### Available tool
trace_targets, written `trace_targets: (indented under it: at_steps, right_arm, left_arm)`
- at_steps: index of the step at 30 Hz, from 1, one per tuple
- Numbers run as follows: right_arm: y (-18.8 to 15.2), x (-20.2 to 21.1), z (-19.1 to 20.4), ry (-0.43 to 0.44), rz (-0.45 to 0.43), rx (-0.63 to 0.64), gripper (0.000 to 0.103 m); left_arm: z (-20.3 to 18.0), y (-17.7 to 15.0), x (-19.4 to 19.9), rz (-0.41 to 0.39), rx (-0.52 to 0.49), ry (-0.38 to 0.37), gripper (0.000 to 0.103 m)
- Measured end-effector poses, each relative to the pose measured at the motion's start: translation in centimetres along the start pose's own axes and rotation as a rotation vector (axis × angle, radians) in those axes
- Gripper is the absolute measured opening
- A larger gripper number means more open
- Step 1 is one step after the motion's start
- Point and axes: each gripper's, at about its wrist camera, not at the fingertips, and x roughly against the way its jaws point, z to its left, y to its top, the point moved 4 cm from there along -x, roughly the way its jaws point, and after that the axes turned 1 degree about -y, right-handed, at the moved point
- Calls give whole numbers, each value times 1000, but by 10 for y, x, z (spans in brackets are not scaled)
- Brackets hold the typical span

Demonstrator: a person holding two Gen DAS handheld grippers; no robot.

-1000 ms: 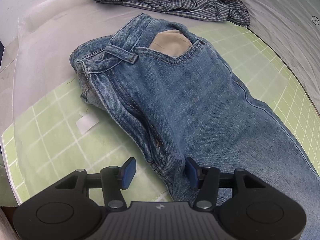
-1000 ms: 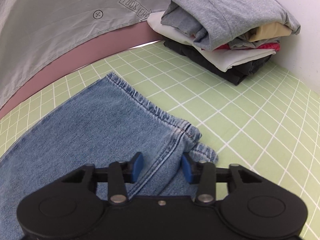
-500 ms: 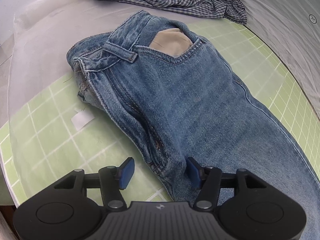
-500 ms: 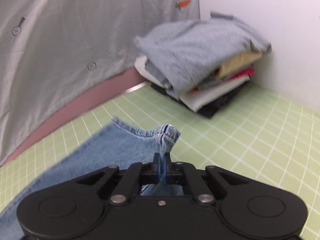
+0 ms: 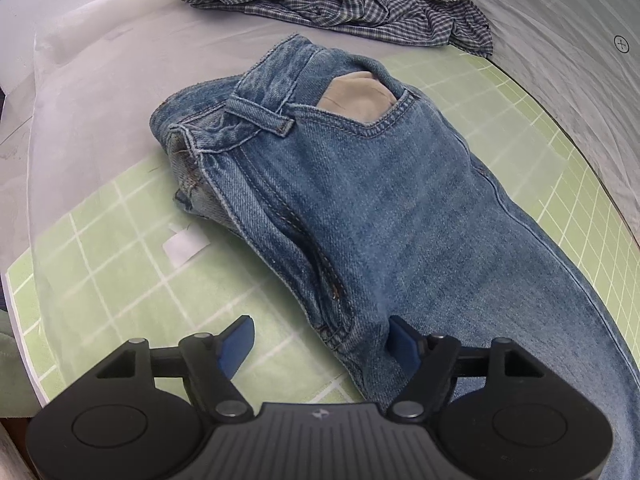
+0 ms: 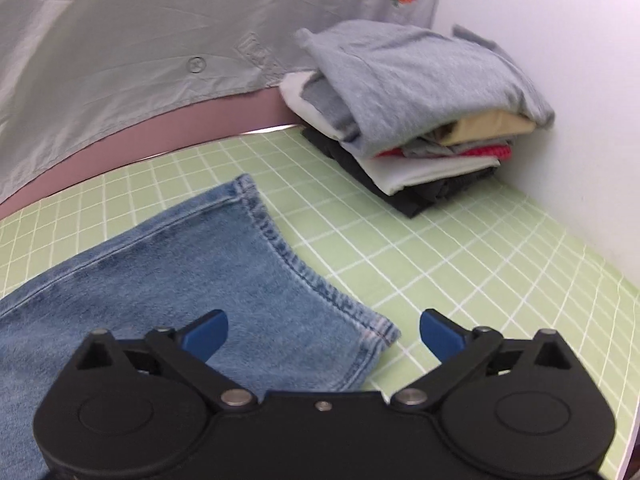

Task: Fold clothes
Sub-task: 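Release the leg hems with the right tool and open the left tool, then grasp the waistband with the left tool and fold it over toward the legs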

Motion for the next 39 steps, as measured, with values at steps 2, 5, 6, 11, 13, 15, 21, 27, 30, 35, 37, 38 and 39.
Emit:
trace_targets:
  at_steps: [2, 5, 6, 11, 13, 15, 21, 27, 30, 35, 37, 38, 39]
  right_arm:
    - [0, 3, 18, 56, -5, 34, 103]
    - [-8, 4, 44, 131, 22, 55, 103]
    - [-13, 3, 51, 146, 36, 57, 103]
    - [-40, -8, 77, 204, 169, 30, 103]
    - [-48, -10, 84, 198, 182, 47, 103]
    - [-51, -9, 86, 190, 173, 60, 103]
    - [-49, -11, 86, 197, 186, 62, 103]
    - [-52, -10, 86, 189, 167, 51, 103]
    - [-54, -9, 86, 186, 158, 47, 103]
    - [-53, -10, 87, 174, 149, 34, 103]
    - [-53, -11, 88, 166, 148, 25, 103]
    - [-53, -11, 88, 162, 146, 21, 103]
    - [-53, -11, 88, 159, 143, 17, 103]
  left_arm:
    - [2, 0, 3, -14, -7, -2, 78]
    - [8, -1, 6, -23, 5, -18, 80]
    - [12, -1, 8, -25, 13, -30, 80]
    - [28, 2, 14, -44, 88, -96, 82]
    - [33, 4, 15, -56, 117, -126, 82]
    - [36, 6, 17, -75, 138, -140, 82]
    - [59, 22, 31, -159, 225, -170, 87]
    - [78, 38, 13, -157, 280, -159, 88]
    - [79, 43, 4, -155, 295, -170, 88]
    - [81, 52, -10, -149, 339, -168, 89]
    - [82, 55, -15, -146, 360, -171, 89]
    - [82, 56, -17, -143, 368, -168, 88]
    - [82, 56, -18, -148, 375, -165, 88]
